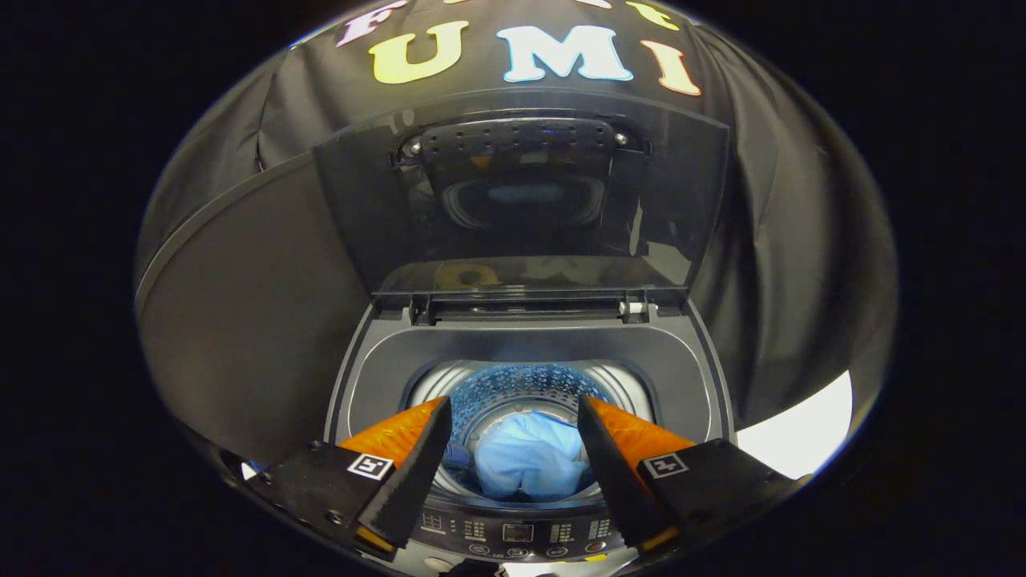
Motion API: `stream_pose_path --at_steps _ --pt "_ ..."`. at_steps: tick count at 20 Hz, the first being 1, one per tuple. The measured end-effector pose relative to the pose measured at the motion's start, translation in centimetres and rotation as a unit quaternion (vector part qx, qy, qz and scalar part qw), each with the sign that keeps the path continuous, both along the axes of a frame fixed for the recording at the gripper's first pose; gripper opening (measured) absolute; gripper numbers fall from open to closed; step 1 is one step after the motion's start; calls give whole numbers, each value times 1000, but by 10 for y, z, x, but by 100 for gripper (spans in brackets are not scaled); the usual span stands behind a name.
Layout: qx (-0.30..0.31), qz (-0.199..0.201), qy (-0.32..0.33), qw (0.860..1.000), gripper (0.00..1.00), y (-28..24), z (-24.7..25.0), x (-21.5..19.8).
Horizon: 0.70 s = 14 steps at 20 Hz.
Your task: Put the clothes into the washing machine and then close the washing machine lid.
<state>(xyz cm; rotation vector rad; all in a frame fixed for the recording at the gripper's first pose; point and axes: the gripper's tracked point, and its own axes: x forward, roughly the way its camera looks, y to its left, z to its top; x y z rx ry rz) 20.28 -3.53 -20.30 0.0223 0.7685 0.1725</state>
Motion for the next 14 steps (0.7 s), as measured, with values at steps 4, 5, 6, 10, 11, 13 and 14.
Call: stream_pose_path --at_steps 4,5,6,10,11,13,14 --pt "-1 -6 -44 999 97 0 25 14" --pt "1 -9 -61 998 97 0 36 19" --pt "2 -12 -80 997 97 0 50 26" --pt "12 -13 -154 988 97 5 102 52" --pt "13 -13 -173 985 97 6 114 57" --pt "13 -12 -212 977 97 9 140 68" --pt "11 -12 -228 973 97 11 151 74"
